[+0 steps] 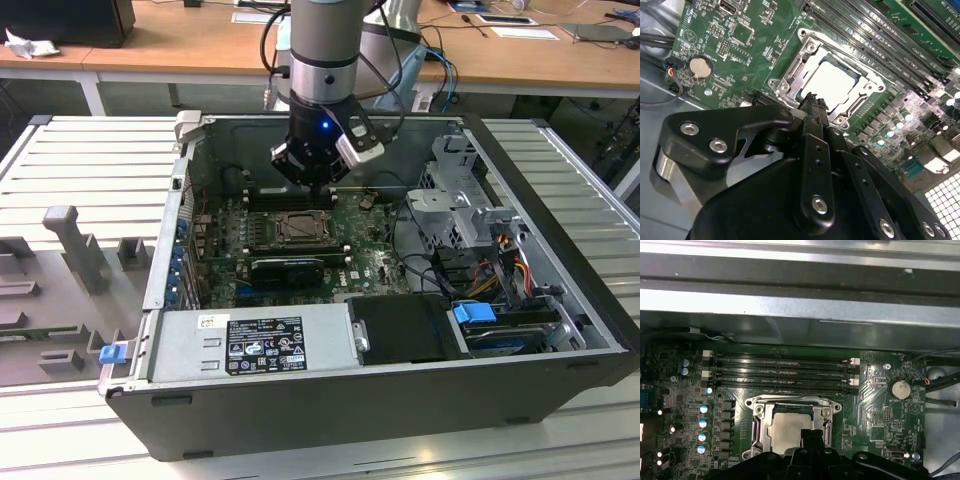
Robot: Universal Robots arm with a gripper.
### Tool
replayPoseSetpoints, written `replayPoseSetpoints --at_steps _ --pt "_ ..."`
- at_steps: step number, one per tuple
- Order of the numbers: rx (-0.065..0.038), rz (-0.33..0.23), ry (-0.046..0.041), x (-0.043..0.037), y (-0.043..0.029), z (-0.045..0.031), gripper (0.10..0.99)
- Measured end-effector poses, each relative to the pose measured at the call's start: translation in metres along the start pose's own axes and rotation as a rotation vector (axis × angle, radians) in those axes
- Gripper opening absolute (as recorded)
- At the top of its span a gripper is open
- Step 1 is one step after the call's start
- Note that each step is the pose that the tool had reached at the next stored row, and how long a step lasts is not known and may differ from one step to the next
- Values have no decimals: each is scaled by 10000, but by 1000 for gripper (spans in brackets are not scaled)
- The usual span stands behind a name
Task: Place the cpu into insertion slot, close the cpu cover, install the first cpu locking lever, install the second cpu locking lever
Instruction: 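Install the second cpu locking lever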
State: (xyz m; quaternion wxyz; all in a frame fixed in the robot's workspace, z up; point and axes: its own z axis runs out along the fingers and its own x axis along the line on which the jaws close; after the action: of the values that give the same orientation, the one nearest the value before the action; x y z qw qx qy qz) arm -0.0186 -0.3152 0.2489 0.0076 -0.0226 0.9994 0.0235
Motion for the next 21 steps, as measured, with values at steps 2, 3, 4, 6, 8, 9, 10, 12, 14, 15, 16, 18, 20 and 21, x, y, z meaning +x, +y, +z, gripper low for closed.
replayPoseSetpoints --at_steps 2,3,4,6,8,9,10,12,14,15,16,18,20,21 --pt "1 -1 1 0 -12 -1 106" --pt "2 -2 1 0 -15 -1 106" --pt "1 -2 1 0 -18 -1 106" --pt "1 -2 1 1 -27 -2 106" --pt "2 -2 1 1 -45 -3 106" --pt "2 -1 1 2 -57 -3 106" --pt "2 -1 1 3 -70 -4 106" --pt "2 -1 1 4 -85 -5 106" --pt "1 -1 1 5 -114 -6 106" --pt "2 0 1 6 -129 -7 106" --pt "-2 -1 2 7 -161 -8 106" --pt "-42 0 18 8 -187 -9 106" --pt "-58 1 23 10 -230 -11 106" --pt "-57 0 23 11 -246 -11 106"
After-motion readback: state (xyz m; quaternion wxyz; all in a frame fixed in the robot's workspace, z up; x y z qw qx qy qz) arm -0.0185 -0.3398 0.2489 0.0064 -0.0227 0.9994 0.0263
